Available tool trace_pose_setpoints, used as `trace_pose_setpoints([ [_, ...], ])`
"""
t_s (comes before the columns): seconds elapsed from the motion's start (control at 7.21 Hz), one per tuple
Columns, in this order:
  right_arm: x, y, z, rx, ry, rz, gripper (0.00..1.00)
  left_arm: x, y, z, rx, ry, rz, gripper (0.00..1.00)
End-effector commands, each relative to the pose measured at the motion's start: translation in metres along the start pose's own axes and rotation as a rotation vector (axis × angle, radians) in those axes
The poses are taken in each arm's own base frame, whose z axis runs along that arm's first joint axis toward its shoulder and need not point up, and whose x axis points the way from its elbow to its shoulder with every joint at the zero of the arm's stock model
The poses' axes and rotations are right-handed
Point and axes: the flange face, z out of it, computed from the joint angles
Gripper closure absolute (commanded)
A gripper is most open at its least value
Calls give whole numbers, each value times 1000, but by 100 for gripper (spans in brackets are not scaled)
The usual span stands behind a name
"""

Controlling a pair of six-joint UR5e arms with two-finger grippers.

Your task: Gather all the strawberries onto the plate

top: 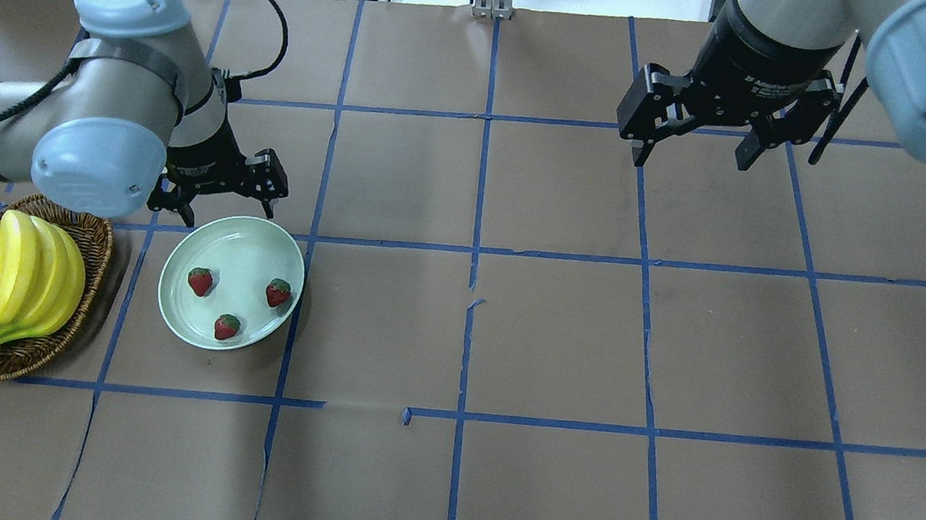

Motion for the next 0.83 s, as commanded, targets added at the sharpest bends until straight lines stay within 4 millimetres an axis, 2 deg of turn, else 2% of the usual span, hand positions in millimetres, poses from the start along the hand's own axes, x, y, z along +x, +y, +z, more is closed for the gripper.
trace_pose_setpoints([
  [0.0,0,1,-1,-1,4,-1,0,58,36,-115,53,9,141,0],
  [0.14,1,1,-1,1,11,-3,0,73,51,-141,100,61,171,0],
  [0.28,4,0,-4,11,40,-6,0,78,64,-165,133,138,192,0],
  [0.42,6,-7,-12,60,53,-6,0,72,73,-175,149,148,200,0],
  [0.69,8,-16,-21,74,52,-7,0,68,75,-173,151,128,280,0],
])
